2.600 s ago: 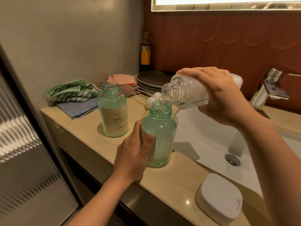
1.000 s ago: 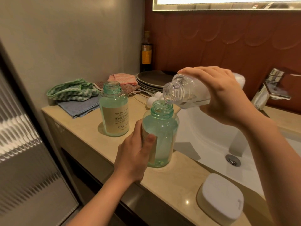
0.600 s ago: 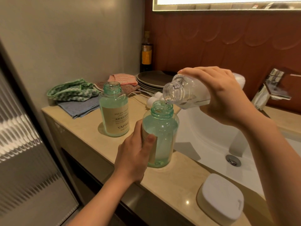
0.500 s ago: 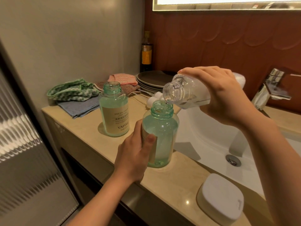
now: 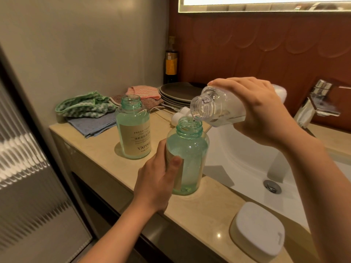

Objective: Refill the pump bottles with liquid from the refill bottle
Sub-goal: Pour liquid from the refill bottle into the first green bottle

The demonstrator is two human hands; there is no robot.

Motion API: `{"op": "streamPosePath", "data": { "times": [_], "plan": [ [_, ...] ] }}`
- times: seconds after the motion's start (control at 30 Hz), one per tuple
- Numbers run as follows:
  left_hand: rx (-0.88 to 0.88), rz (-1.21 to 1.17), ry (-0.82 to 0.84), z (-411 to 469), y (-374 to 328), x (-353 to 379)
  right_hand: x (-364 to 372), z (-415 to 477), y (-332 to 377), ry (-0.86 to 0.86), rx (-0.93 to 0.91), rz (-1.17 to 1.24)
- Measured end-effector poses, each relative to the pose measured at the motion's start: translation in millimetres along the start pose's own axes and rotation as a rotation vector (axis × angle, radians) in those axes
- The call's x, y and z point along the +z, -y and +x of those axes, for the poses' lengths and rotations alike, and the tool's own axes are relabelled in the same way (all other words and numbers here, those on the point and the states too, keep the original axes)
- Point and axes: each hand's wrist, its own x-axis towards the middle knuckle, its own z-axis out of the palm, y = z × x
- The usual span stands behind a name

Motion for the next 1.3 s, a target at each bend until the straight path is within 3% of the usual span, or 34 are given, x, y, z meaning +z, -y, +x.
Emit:
{"op": "streamPosePath", "data": {
  "times": [1.3],
  "plan": [
    [0.004, -0.001, -0.003, 0.9, 0.9, 0.4, 0.6, 0.0, 0.1, 0.001, -0.002, -0.008]
  ]
}}
